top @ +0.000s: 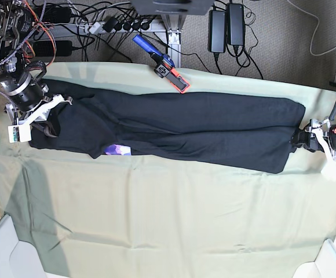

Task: Fold the T-shirt properly
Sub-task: 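Pull the folded shirt ends apart with both grippers to straighten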

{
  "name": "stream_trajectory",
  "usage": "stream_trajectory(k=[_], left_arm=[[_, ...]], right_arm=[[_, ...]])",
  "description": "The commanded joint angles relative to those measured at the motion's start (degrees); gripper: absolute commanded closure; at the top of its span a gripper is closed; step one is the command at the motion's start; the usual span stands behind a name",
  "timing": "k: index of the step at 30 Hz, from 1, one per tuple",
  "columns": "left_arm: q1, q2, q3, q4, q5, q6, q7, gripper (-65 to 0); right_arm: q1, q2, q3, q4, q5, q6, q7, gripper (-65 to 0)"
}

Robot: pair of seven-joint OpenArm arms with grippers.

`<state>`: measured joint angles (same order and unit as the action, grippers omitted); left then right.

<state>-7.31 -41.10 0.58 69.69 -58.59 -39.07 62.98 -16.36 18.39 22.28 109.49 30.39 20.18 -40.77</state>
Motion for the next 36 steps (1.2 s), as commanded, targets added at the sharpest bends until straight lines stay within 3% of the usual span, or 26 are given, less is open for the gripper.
stream_trajectory(k=[1,6,13,20,22,26,31,36], left_arm=[[-1.0,-1.3,-0.5,0.6,-0.9,-0.9,-0.8,-39.8],[0.2,0.2,-0.5,0.6,-5.1,-0.9,1.4,-39.8],[2.6,5.1,-0.5,0.7,-4.3,-0.9,2.4,-39.8],[2.7,6.8,-0.5,0.7,-6.9,-0.9,2.2,-39.1],[2.7,7.4,-0.5,0.7,-7.5,-0.9,2.1,-30.8],[2.7,8.4,-0.5,0.7,-6.8,-0.9,1.9,-1.8],[2.7,8.0,-0.5,0.7,-5.4,-0.9,2.9,0.0],[2.3,5.8,-0.5,0.8,-5.4,-0.9,2.8,0.0]], right_arm=[[0.3,0.8,0.6,0.9,0.5,2.4,1.3,0.0],[0.3,0.8,0.6,0.9,0.5,2.4,1.2,0.0],[0.3,0.8,0.6,0.9,0.5,2.4,1.2,0.0],[0.3,0.8,0.5,0.9,0.5,2.4,0.8,0.0],[0.3,0.8,0.6,0.9,0.5,2.4,0.8,0.0],[0.3,0.8,0.6,0.9,1.4,2.4,0.8,0.0],[1.3,0.8,1.7,2.1,2.2,2.4,0.9,0.0],[3.3,0.8,7.3,2.7,2.3,2.3,0.9,0.0]])
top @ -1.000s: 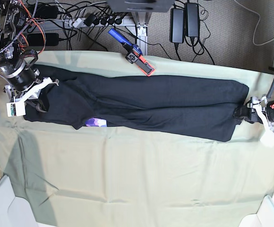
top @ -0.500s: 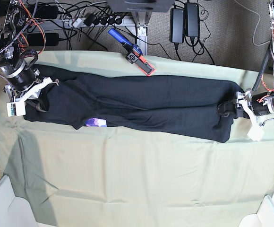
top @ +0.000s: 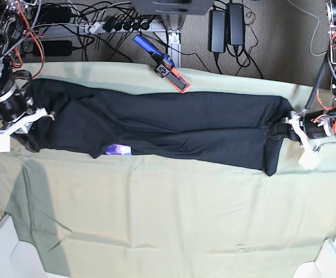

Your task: Fold the T-shirt properly

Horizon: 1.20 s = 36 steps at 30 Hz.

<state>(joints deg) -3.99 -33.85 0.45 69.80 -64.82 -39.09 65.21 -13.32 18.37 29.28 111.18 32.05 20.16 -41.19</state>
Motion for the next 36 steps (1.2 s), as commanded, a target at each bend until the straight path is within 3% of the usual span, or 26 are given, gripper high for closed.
stream_trajectory(k=[1,8,15,17,21,26,30,36], left_arm=[[-1.3,-2.2,-0.3,0.7,1.2,-0.9,0.6,0.0],[-7.3,-5.7,-0.3,0.7,4.5,-0.9,-0.2,0.0],[-11.7,-7.5,-0.3,0.5,16.6,-0.9,-6.8,0.0],[-12.2,-7.6,-0.3,0.5,16.0,-0.9,-6.2,0.0],[-11.2,-7.2,-0.3,3.9,7.0,-0.9,0.4,0.0],[-5.9,-3.5,0.2,17.1,3.2,-0.9,3.2,0.0],[-4.8,1.6,4.6,23.4,7.2,-0.9,2.9,0.0],[-5.1,9.9,13.6,23.7,14.4,-0.9,1.0,0.0]], right_arm=[[0.4,0.8,1.6,1.0,1.3,2.4,1.2,0.0],[0.4,0.8,5.0,1.0,2.9,2.4,0.3,0.0],[0.3,0.8,5.0,1.0,3.0,2.4,0.1,0.0],[0.3,0.8,5.0,1.0,3.1,2.4,0.1,0.0],[0.1,0.8,5.0,1.0,3.1,2.4,0.2,0.0],[0.1,0.8,5.0,1.0,3.1,2.4,0.2,0.0],[0.1,0.8,5.0,1.0,3.1,2.4,0.2,0.0],[0.1,0.8,5.0,1.0,2.9,2.4,0.2,0.0]])
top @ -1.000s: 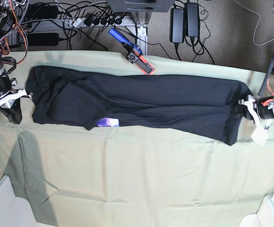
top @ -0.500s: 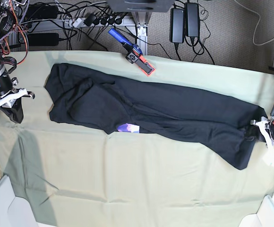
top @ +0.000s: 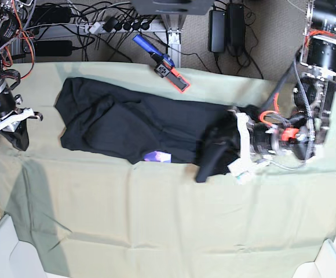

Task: Fold the T-shirt properly
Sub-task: 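Carry the shirt end with the left gripper toward the other end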

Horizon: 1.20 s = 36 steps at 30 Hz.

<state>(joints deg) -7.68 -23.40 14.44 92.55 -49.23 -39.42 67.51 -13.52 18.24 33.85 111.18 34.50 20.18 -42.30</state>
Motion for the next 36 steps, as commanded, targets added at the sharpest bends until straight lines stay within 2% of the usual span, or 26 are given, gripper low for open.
stream_trajectory(k=[1,7,16,20,22,23,33,36], left_arm=[[-1.6,0.7,0.7,0.9,-0.1,-0.6,-1.3,0.0],[-1.8,6.8,3.3,0.9,0.9,-0.6,-1.3,0.0],[-1.8,10.3,3.3,0.9,0.2,-0.6,-1.6,0.0],[-2.2,12.2,3.3,0.9,0.3,-0.6,-1.7,-23.0],[-2.5,12.8,3.3,0.9,0.2,-0.6,-1.7,-32.1],[-2.7,13.1,3.3,0.9,0.2,-0.6,-1.8,-34.5],[-2.8,18.8,3.3,0.9,-6.0,-0.6,-1.7,-35.1],[-2.8,19.3,3.2,0.9,-6.4,-0.6,-1.7,-35.0]], right_arm=[[0.3,1.0,0.4,1.0,0.4,2.4,1.3,0.0],[0.3,1.0,0.4,0.9,0.4,2.4,1.3,0.0],[0.3,1.0,0.4,0.9,0.5,2.4,1.3,0.0],[0.3,1.0,0.4,0.9,0.5,2.4,1.3,0.0],[0.3,0.9,0.4,0.9,0.5,2.4,1.3,0.0],[0.3,0.9,0.4,0.9,0.5,2.4,1.3,0.0],[0.3,0.9,0.4,0.9,0.4,2.4,1.3,0.0],[0.3,0.9,0.4,0.9,0.4,2.4,1.3,0.0]])
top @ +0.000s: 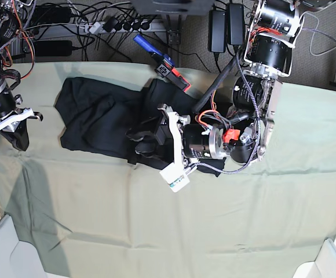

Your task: Fold the T-shirt properly

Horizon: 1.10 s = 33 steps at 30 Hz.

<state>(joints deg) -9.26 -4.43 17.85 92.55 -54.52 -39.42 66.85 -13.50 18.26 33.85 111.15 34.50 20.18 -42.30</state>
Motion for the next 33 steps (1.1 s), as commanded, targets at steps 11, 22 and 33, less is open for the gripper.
stream_trajectory(k=[11,22,33], left_arm=[[-1.0,-8.2,-9.1,0.9,-0.8,-0.6,-1.0,-35.0],[-0.5,-17.4,-11.9,0.9,-3.5,-0.6,-1.0,-35.0],[-0.1,-17.5,-11.9,0.9,-3.5,-0.6,-1.0,-35.0]], right_arm=[[0.3,1.0,0.9,-4.2,-2.1,-1.0,1.1,0.0],[0.6,0.9,0.9,-17.1,10.3,2.8,-0.5,-38.3],[0.6,0.9,-6.5,-17.0,10.7,3.2,-1.2,-38.3]])
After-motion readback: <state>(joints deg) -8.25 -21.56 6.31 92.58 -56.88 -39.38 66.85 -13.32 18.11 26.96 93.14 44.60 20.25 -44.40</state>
